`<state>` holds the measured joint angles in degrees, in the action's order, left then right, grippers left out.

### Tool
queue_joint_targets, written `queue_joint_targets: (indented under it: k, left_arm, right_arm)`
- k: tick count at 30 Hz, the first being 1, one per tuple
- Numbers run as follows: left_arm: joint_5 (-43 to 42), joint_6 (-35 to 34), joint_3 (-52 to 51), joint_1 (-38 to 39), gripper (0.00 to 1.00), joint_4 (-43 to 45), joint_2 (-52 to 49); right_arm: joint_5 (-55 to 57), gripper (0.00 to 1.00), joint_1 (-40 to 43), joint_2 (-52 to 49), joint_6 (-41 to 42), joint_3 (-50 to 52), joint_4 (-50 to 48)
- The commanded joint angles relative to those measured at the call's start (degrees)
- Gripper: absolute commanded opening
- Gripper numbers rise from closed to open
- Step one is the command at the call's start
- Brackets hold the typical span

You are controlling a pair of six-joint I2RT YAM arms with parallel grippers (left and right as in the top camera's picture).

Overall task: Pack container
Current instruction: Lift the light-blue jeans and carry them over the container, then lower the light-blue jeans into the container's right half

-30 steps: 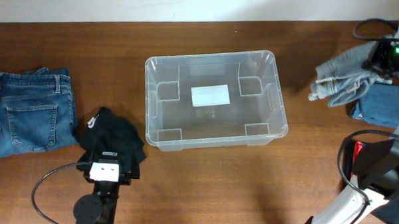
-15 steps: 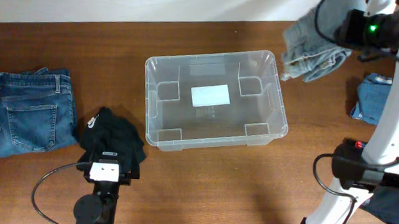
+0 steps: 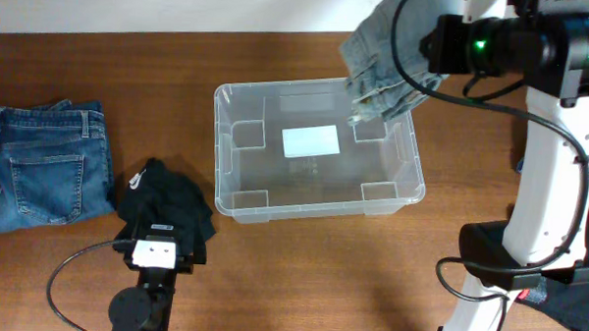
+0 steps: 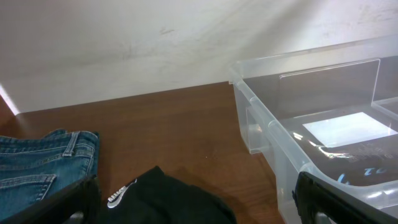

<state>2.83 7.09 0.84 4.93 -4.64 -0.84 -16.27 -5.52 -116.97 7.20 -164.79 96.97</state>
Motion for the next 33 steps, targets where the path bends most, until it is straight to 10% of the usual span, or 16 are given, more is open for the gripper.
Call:
queue_joint_targets:
  k: [1,16,33]
  left_arm:
    - [0.0,0.3,-0.3,0.3,0.99,0.0,0.4]
    - [0.0,0.3,-0.3,0.3,0.99,0.0,0.4]
    - [0.0,0.3,-0.3,0.3,0.99,0.0,0.4]
  right_arm:
    - [-1.0,0.04,-1.9,2.2,3.9,-1.6,-0.3]
    - [17.3,0.04,-15.9,-1.0,16.2,-1.0,0.3]
    - [11.0,0.04,-18.2,3.6,14.2,1.5,0.4]
